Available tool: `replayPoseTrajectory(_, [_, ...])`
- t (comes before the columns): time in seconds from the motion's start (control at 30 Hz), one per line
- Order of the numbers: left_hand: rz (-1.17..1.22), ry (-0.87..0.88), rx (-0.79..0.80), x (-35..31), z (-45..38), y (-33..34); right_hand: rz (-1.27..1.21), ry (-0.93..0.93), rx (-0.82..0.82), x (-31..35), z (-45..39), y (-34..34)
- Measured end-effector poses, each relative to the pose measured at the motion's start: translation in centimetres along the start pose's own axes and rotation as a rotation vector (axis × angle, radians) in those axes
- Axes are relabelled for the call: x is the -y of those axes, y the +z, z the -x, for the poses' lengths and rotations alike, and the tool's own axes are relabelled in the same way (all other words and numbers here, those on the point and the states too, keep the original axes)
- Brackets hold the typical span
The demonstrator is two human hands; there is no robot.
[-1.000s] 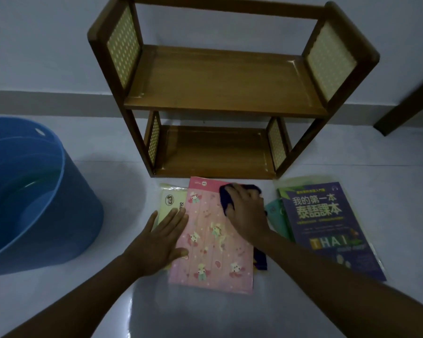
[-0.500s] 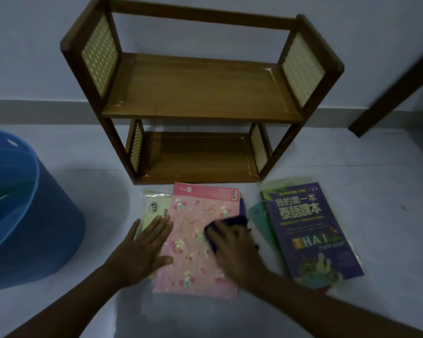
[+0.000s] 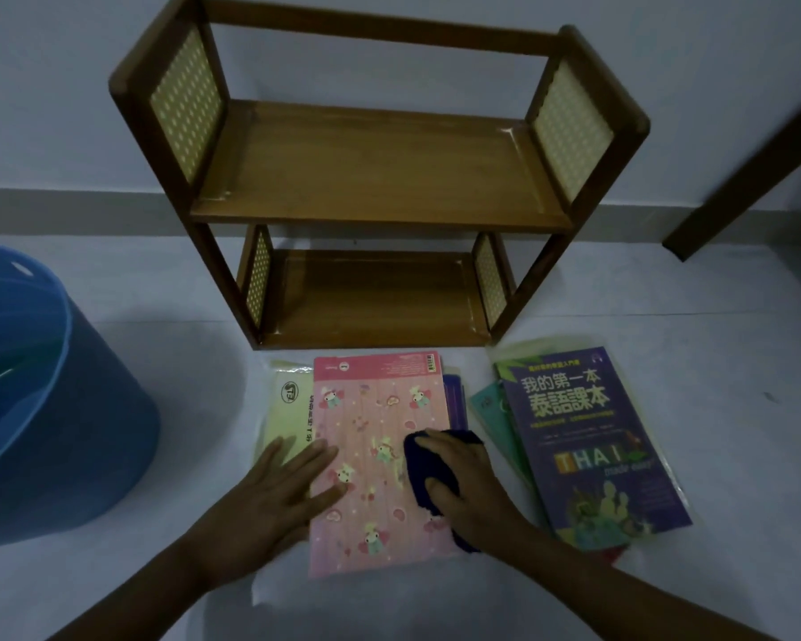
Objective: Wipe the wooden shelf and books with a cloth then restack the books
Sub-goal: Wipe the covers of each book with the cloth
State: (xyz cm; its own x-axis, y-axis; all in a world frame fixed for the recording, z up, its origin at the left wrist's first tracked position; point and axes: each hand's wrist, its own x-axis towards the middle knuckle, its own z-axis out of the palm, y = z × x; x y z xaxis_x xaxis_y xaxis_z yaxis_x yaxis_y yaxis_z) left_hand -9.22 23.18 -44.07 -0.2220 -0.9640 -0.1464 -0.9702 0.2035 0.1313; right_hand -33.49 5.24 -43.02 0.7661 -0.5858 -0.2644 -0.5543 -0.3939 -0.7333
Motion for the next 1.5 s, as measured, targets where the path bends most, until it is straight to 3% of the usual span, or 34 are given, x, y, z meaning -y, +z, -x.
replayPoseTrajectory(0.1, [0.093, 0.015, -0.169, 0.1, -0.5, -1.5, -0.249, 0.094, -0.203, -0.1, -0.9, -2.2])
replayPoseTrajectory(0.2, [0.429, -0.090, -0.478, 0.2, -0.8, -5.5, -0.354, 0.240, -0.383, -1.0, -1.9, -4.9])
replayPoseTrajectory(0.3, [0.752, -0.366, -0.805, 0.0, -1.5, -9.8, -0.212, 0.040, -0.404, -1.4, -1.5, -6.0])
replayPoseTrajectory(0.37, [0.859, -0.514, -0.872, 0.0, -1.9, -11.4, -0.087, -0.021, -0.318, -1.2, -0.9, -4.9])
replayPoseTrajectory(0.47, [1.108, -0.547, -0.862, 0.4, -2.1, -12.0, 0.200, -0.071, -0.136, 0.2, -1.0, -2.6])
replayPoseTrajectory(0.57, [1.201, -0.515, -0.835, 0.9, -2.3, -12.5, 0.021, -0.044, -0.248, 3.0, -3.6, -3.8])
replayPoseTrajectory(0.63, [1.190, -0.495, -0.815, 0.9, -2.4, -13.1, -0.111, -0.078, -0.293, 5.3, -5.5, -5.8])
replayPoseTrajectory(0.83, [1.161, -0.527, -0.940, 1.1, -2.8, -14.3, -0.143, -0.159, -0.289, 8.4, -6.0, -6.6])
replayPoseTrajectory(1.03, [0.976, -0.705, -0.798, 0.0, -3.3, -12.3, -0.220, -0.072, -0.220, 7.0, -6.4, -5.6])
replayPoseTrajectory(1.13, [0.862, -0.720, -0.846, -1.8, -4.4, -14.3, -0.289, -0.077, -0.280, 6.6, -5.6, -7.2])
replayPoseTrajectory(1.27, [0.955, -0.636, -0.863, -6.1, -8.2, -17.1, -0.313, -0.137, -0.537, 6.0, -0.5, -12.1])
replayPoseTrajectory(1.37, [1.208, -0.566, -0.780, -10.0, -12.5, -17.2, -0.323, -0.096, -0.692, 4.6, 4.1, -15.5])
replayPoseTrajectory(1.5, [1.547, -0.524, -0.441, -13.6, -18.7, -15.6, -0.223, 0.135, -0.723, -0.8, 6.5, -18.3])
